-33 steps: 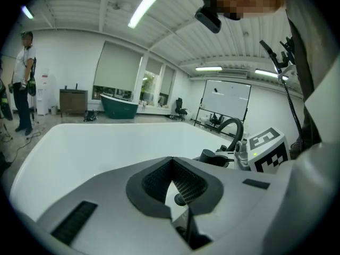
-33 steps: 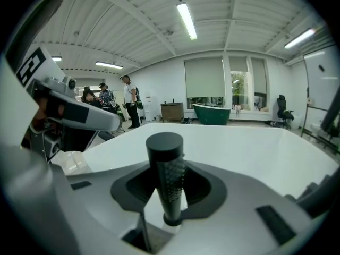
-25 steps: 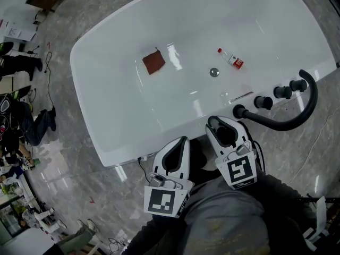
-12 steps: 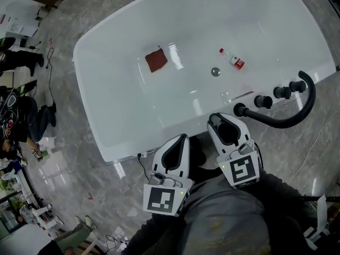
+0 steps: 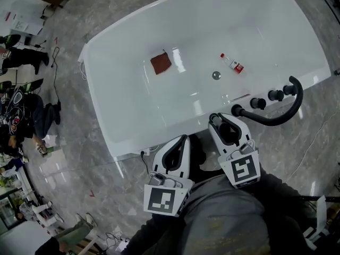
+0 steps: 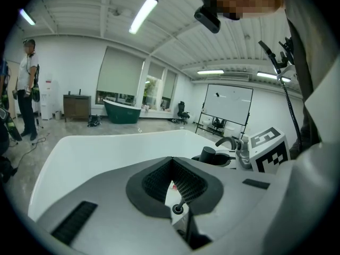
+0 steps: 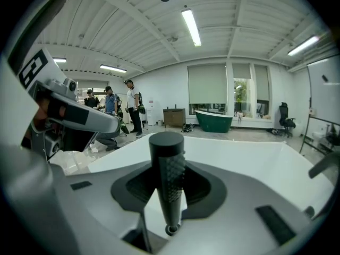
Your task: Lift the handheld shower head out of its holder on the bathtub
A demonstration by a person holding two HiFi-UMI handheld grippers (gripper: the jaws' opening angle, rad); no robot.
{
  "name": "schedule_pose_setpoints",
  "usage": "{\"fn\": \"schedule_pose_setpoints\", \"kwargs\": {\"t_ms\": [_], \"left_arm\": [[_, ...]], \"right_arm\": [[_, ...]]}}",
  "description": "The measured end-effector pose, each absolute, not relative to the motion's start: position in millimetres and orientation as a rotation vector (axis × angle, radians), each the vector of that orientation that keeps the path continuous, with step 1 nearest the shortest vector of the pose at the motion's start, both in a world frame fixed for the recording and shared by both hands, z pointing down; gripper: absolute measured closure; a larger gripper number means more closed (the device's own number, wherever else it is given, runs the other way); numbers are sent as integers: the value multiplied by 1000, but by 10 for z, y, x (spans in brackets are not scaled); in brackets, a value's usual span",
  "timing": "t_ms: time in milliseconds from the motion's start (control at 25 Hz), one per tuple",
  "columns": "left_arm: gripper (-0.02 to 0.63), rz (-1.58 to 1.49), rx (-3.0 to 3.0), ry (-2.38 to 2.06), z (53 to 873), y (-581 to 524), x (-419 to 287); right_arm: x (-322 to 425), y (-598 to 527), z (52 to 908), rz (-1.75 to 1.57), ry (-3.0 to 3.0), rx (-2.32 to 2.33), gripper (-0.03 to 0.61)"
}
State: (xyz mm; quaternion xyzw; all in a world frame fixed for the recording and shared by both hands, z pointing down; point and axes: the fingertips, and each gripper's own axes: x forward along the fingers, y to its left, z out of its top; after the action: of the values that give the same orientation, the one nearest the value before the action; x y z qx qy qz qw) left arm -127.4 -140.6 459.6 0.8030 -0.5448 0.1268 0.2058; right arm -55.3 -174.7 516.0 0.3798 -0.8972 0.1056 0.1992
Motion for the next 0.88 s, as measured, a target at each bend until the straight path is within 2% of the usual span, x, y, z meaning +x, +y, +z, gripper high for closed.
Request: {"fn": "schedule_pose_setpoints", "kwargs": {"t_ms": [360, 880], "left_arm": [[612, 354, 2262, -1540, 4061, -1467, -1321], [612, 282, 2388, -1519, 3579, -1624, -1207]], "right_arm": [[-628, -1794, 4618, 281, -2537, 1065, 449], [-570, -1825, 4481, 273, -2538, 1056, 449]]}}
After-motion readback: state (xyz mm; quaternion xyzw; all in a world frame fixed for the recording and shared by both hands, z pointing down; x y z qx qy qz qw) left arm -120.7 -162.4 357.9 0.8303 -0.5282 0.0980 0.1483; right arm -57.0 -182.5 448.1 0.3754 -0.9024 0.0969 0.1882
